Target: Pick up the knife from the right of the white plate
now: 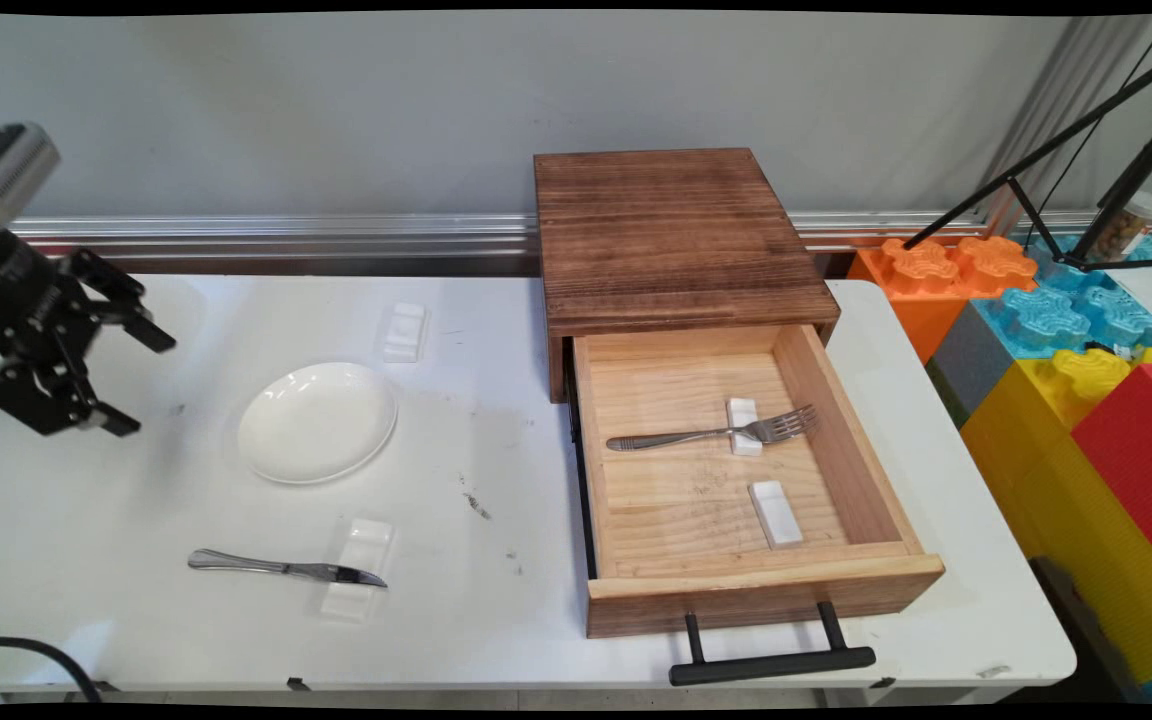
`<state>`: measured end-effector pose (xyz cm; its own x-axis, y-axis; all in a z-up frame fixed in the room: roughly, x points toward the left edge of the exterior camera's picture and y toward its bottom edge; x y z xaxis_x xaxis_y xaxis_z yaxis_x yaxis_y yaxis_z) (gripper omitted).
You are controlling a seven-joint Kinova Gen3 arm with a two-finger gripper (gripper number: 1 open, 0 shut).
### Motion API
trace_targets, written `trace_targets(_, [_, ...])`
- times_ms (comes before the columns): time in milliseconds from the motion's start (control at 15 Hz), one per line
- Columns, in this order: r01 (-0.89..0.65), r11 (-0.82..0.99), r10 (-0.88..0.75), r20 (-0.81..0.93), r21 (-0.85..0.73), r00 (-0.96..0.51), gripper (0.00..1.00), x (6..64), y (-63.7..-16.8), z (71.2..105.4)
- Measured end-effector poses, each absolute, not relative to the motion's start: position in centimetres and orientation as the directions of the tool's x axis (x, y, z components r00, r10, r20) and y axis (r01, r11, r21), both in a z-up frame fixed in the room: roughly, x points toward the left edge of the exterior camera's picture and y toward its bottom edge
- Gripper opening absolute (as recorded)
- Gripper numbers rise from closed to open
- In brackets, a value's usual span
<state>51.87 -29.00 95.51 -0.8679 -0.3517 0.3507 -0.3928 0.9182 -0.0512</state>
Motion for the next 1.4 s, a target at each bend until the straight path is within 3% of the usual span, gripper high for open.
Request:
trace_targets(867, [-0.084, 0.996, -0.077, 0.477, 0.008, -0.875, 1.00, 53.2, -30.1, 85.5])
trace_targets(1400, [-0.019, 1.000, -0.027, 0.544, 0.020, -0.838, 1.00, 52.5, -28.4, 79.9])
